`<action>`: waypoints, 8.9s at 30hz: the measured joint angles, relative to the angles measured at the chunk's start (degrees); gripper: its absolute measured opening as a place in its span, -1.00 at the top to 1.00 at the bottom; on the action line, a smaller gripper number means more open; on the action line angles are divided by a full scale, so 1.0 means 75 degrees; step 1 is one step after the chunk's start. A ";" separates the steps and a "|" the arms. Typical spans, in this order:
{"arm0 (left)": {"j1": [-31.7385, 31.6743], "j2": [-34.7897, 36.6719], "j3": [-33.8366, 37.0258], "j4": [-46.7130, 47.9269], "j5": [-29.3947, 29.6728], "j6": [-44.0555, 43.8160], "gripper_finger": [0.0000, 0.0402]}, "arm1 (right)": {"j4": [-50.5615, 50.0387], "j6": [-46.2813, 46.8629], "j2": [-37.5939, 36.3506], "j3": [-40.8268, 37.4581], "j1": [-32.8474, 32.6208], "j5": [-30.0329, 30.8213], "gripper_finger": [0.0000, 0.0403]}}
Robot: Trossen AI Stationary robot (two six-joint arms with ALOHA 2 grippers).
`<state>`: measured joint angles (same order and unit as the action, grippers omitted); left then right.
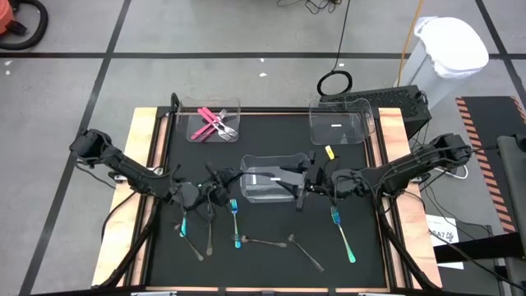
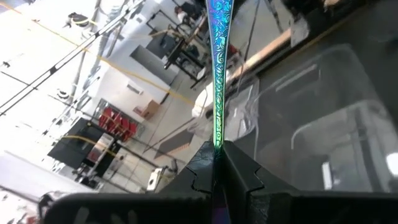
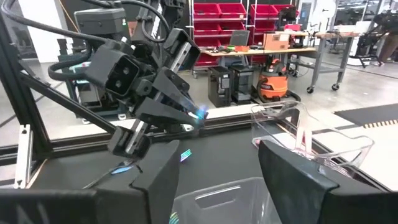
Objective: Sort silverware by color (type)
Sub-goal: Put the blue fork into the right transparent bin
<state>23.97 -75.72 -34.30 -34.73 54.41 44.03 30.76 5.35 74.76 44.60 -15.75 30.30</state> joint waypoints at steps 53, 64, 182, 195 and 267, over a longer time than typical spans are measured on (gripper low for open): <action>-0.0359 -0.1186 -0.0455 0.0297 0.0834 0.0636 0.95 | -0.0596 0.0396 0.0495 0.0003 0.0607 -0.0073 0.29; -0.0356 -0.1183 -0.0452 0.0299 0.0825 0.0633 0.95 | -0.0596 0.0340 0.0495 0.0003 0.0706 -0.0676 0.75; -0.0694 0.0323 -0.0446 -0.0431 -0.1012 -0.0425 -0.16 | -0.9709 0.0816 -0.5963 0.1061 0.3946 0.0715 0.98; -0.0752 0.1419 -0.0446 0.3004 -0.3511 -0.2344 -0.16 | -0.8987 0.0591 -0.5928 0.0740 0.5038 -0.0284 0.98; -0.0117 0.2334 -0.0376 0.6932 -0.4584 -0.7355 -0.16 | -0.7603 -0.0775 -0.4021 -0.1580 1.0827 -0.6258 0.95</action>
<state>23.09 -58.22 -37.12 17.26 20.03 -11.14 -26.27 -0.47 44.60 32.75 65.45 -16.63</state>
